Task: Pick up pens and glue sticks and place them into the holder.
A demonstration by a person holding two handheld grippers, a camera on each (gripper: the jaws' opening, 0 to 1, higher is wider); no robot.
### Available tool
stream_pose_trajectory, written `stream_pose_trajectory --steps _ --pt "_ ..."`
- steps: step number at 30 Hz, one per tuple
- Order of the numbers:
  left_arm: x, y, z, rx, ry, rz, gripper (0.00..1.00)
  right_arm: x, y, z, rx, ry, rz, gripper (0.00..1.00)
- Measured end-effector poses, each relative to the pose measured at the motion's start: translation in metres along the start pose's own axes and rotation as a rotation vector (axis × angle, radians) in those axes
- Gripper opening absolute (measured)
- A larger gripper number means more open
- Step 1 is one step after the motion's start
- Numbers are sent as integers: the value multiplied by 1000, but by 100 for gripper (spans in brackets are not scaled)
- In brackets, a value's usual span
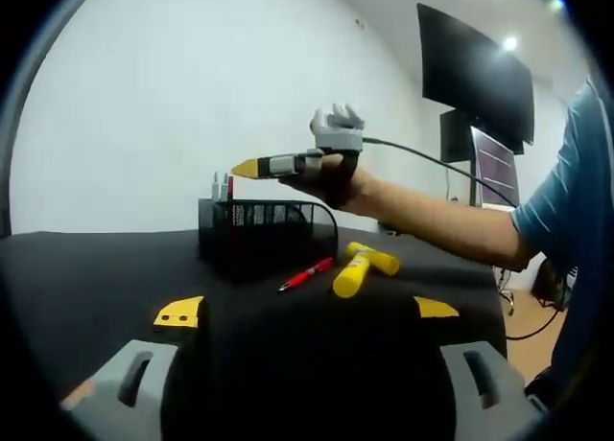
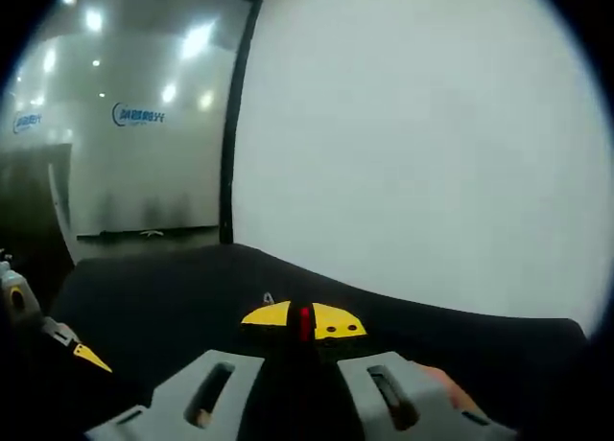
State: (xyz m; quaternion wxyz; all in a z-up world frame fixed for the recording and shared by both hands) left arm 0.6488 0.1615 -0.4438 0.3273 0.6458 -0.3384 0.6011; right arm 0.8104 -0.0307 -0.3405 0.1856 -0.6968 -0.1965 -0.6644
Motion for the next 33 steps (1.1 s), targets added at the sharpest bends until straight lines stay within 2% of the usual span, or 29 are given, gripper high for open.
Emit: stream_pose_trajectory --steps 6,13,16,21,23,26,29,33 --pt "0 -1 0 1 1 -4 85 4 -4 -9 -5 12 -22 4" --pt "0 -2 0 7 3 -10 85 17 -4 -30 -15 47 -40 5" --pt "0 -2 0 10 1 -11 84 30 5 -46 -25 71 -53 6" --pt "-1 -2 0 16 -2 -12 82 38 5 -79 -46 109 -65 7" --pt "-1 -3 0 18 -5 -12 81 36 6 -94 -58 115 -73 9" --pt "-2 -3 0 25 -16 -11 79 30 18 -105 -72 113 -59 11" --pt "-2 -4 0 30 -21 -15 77 20 20 -123 -82 83 -61 14" --pt "-2 -5 0 34 -17 -25 76 16 20 -140 -74 62 -55 20"
Point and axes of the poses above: the point that each gripper's makers call its tool centre point, and the gripper's own axes: z roughly forward along the fingers, y roughly to its right, x roughly out of its top, the point moved 8 cm from there along -z, roughly backward along the fingers, and after that the axes turned 2 degrees about z, right-handed, at the moved point
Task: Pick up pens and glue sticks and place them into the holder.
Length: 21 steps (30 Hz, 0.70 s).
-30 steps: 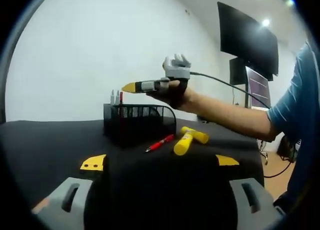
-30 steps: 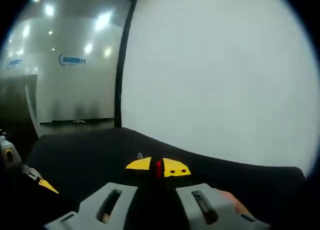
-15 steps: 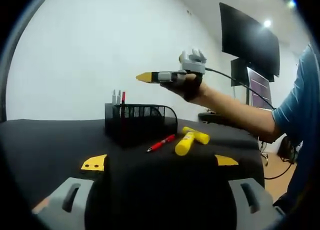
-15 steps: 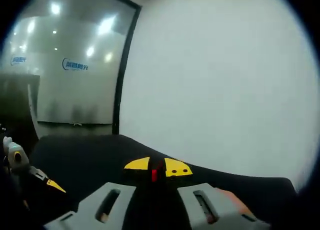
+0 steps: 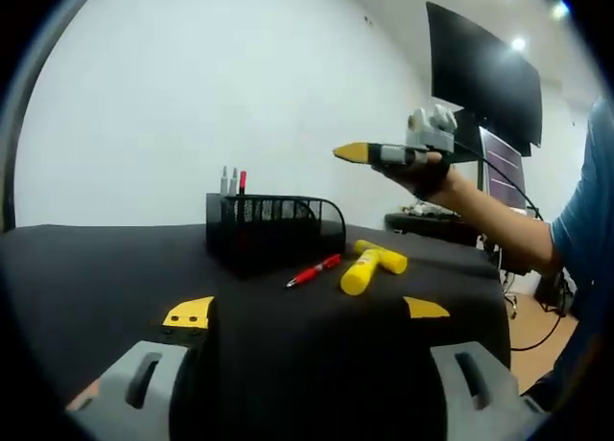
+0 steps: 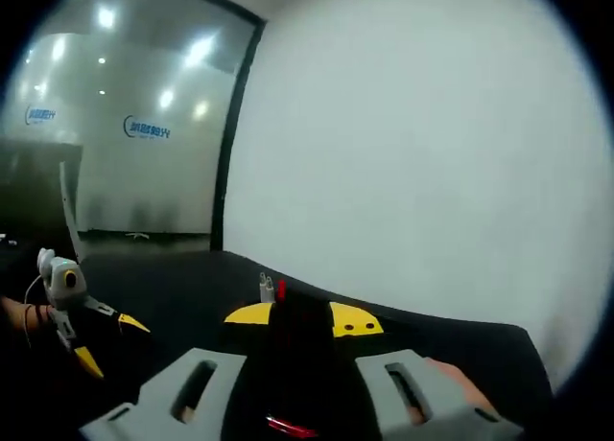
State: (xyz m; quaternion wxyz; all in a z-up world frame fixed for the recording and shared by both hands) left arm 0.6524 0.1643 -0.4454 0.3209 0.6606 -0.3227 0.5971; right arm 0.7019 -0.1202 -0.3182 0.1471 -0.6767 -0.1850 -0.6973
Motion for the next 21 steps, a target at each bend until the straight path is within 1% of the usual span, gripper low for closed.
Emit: stream_pose_trajectory --steps 5,7,9,12,14,17,21 --pt "-1 -1 1 14 -13 -2 76 4 -1 -22 12 9 -9 26" --pt "-2 -1 2 18 -19 2 76 3 -2 -30 36 11 -1 31" --pt "-2 -1 2 21 -24 -1 76 -4 -8 -38 78 -7 -4 40" --pt "-2 -2 2 31 -26 -1 75 -18 -15 -51 101 -22 -30 50" --pt "-2 -2 2 37 -25 2 73 -27 -18 -57 108 -31 -36 55" --pt "-2 -2 1 39 -24 -5 73 -38 -20 -66 126 -29 3 61" --pt "-3 -3 2 40 -33 -8 73 -47 -17 -78 116 -16 33 67"
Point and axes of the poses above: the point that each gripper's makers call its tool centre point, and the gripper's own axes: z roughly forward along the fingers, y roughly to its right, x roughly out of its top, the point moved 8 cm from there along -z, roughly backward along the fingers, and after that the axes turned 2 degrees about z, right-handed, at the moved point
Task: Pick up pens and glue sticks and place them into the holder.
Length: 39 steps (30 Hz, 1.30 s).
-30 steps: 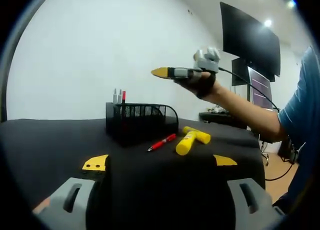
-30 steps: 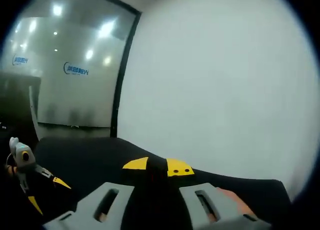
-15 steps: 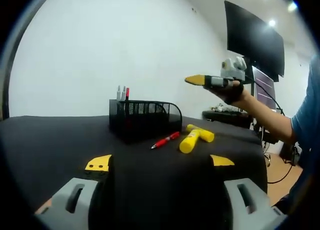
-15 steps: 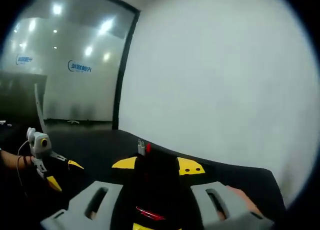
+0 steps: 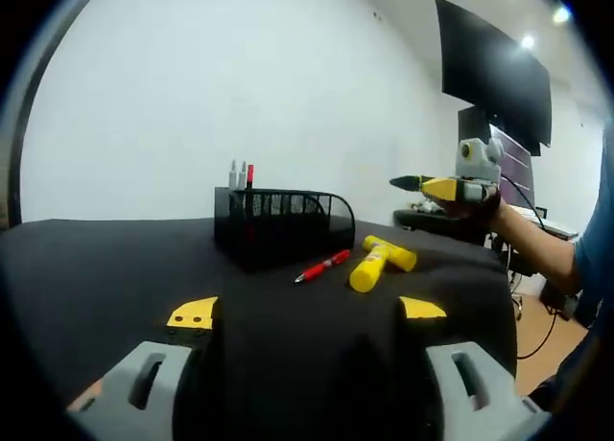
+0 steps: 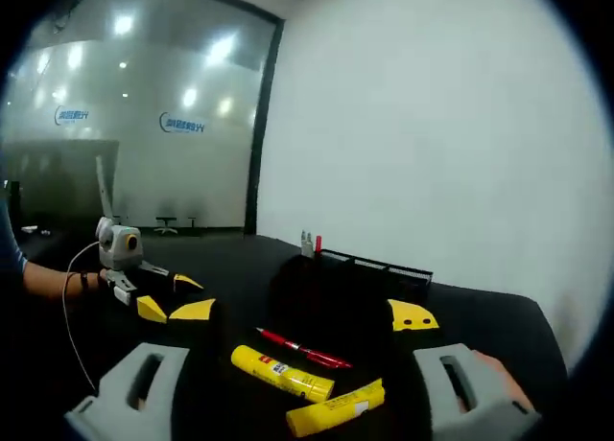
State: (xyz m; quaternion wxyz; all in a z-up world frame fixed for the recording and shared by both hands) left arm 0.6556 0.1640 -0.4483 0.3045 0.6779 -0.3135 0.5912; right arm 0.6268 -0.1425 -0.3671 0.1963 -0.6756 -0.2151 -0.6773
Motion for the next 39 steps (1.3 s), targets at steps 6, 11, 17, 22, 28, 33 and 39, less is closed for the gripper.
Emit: stream_pose_trajectory --steps 6,11,17,22,28,33,39 --pt "-2 3 3 1 -20 13 76 -9 5 -15 -7 35 44 83" --pt "-4 5 5 4 -39 25 78 -21 7 -28 -5 46 74 92" --pt "2 8 5 -7 15 43 84 -36 10 -39 -30 36 90 93" --pt "1 11 6 -31 -26 58 71 -48 12 -46 -54 26 98 92" --pt "5 12 15 -28 -64 73 60 -62 3 -42 -58 22 129 86" --pt "13 17 32 -60 -83 94 57 -68 -3 -38 -67 -9 79 86" --pt "14 9 56 -50 -128 83 40 -68 -4 -41 -66 3 97 81"
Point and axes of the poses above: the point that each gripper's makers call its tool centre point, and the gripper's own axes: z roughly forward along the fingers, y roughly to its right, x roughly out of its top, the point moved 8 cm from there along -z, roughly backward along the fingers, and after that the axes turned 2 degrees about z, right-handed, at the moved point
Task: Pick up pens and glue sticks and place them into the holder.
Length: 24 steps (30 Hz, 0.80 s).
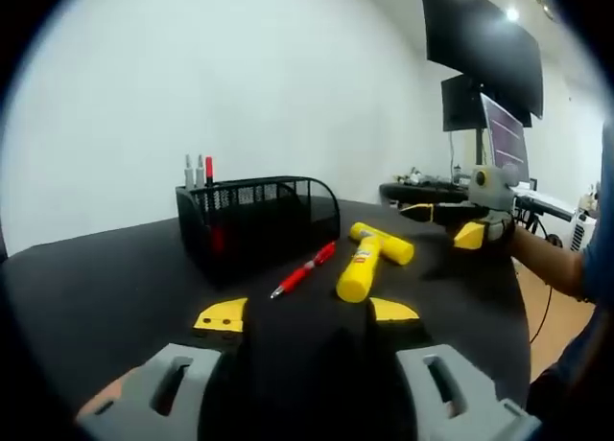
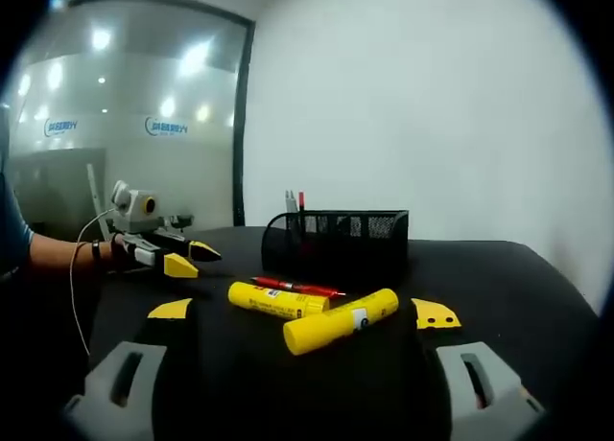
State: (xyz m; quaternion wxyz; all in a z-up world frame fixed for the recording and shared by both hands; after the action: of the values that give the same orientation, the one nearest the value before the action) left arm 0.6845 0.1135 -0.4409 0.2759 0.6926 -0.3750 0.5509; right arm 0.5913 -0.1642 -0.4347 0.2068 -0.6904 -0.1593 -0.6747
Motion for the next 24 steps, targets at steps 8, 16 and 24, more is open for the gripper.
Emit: stream_pose_trajectory --steps 8,16,24 --pt "-1 -16 24 51 -54 -25 24 -2 -3 0 -10 -10 -14 75" --pt "-1 -20 41 -92 -84 38 25 0 -4 -2 -5 4 7 72" --pt "1 -24 52 -255 -95 17 27 1 -5 -2 -6 11 16 71"
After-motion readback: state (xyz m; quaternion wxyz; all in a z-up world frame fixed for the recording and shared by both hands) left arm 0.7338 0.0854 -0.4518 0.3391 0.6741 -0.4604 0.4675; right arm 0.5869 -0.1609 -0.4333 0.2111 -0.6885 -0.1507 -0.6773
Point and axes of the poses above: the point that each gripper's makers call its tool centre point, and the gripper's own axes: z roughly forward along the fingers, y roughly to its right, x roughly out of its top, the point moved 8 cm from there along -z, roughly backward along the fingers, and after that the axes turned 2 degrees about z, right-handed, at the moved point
